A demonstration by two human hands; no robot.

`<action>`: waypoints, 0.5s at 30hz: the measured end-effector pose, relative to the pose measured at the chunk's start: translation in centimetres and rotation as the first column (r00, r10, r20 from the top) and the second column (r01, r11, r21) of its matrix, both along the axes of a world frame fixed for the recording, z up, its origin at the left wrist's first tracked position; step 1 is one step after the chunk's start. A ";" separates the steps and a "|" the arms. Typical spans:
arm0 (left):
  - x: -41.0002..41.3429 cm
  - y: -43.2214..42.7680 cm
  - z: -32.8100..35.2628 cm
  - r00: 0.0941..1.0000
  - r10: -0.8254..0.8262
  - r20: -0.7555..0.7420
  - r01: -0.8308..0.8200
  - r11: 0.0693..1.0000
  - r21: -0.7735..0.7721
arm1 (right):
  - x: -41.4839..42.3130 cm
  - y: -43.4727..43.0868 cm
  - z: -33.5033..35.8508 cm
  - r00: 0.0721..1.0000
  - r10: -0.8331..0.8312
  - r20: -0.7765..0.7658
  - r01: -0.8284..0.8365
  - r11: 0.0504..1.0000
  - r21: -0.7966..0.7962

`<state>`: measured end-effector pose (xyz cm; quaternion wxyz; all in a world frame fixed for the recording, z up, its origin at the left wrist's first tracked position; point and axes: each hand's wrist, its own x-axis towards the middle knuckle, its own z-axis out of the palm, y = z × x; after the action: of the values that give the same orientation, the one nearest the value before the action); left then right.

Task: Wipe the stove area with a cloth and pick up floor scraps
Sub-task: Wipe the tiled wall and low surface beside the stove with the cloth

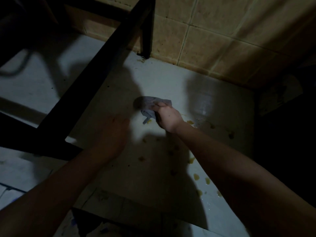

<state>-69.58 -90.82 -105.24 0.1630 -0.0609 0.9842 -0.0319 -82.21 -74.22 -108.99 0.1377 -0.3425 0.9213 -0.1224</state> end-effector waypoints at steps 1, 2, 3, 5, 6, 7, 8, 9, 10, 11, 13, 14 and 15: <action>-0.2 0.1 0.1 1.000 0.003 -0.004 -0.003 1.000 -0.002 | 0.2 0.8 0.1 1.000 -0.025 -0.003 0.025 1.000 -0.016; -0.2 0.2 0.2 1.000 -0.009 -0.003 0.008 1.000 -0.016 | 0.3 1.5 0.1 0.999 -0.049 -0.014 0.049 0.998 -0.029; -0.3 0.3 -0.2 0.999 -0.050 -0.022 0.050 0.998 -0.029 | 0.5 2.3 0.2 0.997 -0.069 -0.031 0.068 0.997 -0.030; -0.4 0.5 -0.4 0.990 -0.123 -0.068 0.120 0.992 -0.043 | 0.5 4.1 0.4 0.994 -0.101 -0.044 0.100 0.995 -0.018; -0.3 0.7 -0.2 0.988 -0.119 -0.102 0.117 0.993 -0.031 | 0.5 5.0 0.4 0.992 -0.124 -0.036 0.123 0.992 -0.016; -0.3 0.9 0.0 0.986 -0.104 -0.129 0.102 0.995 -0.021 | 0.6 6.0 0.4 0.987 -0.162 -0.004 0.162 0.986 -0.027; -0.3 1.3 0.2 0.985 -0.106 -0.140 0.106 0.994 -0.004 | 0.7 7.1 0.6 0.978 -0.207 0.021 0.207 0.977 -0.051; -0.4 1.6 0.4 0.984 -0.114 -0.136 0.114 0.993 -0.008 | 0.8 8.3 0.6 0.961 -0.269 0.060 0.274 0.955 -0.111; -0.5 1.7 0.4 0.985 -0.114 -0.126 0.113 0.993 -0.015 | 0.9 9.8 0.5 0.941 -0.330 0.078 0.338 0.931 -0.137; -0.6 1.7 0.3 0.987 -0.116 -0.110 0.115 0.993 -0.015 | 1.2 11.1 0.5 0.923 -0.379 0.061 0.383 0.918 -0.100; -0.8 1.6 0.3 0.987 -0.131 -0.093 0.131 0.991 -0.005 | 1.8 13.8 0.3 0.900 -0.436 0.007 0.436 0.900 -0.013; -0.9 1.6 0.2 0.987 -0.142 -0.079 0.141 0.990 -0.019 | 2.1 14.8 0.2 0.882 -0.471 -0.003 0.470 0.882 -0.028; -1.0 1.7 0.1 0.982 -0.176 -0.073 0.173 0.984 -0.040 | 2.6 15.7 0.3 0.861 -0.509 -0.010 0.508 0.860 -0.043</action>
<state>-70.56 -89.15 -105.17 0.1207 0.0218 0.9906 -0.0604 -79.57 -58.56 -108.71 0.0842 -0.0912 0.9779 -0.1684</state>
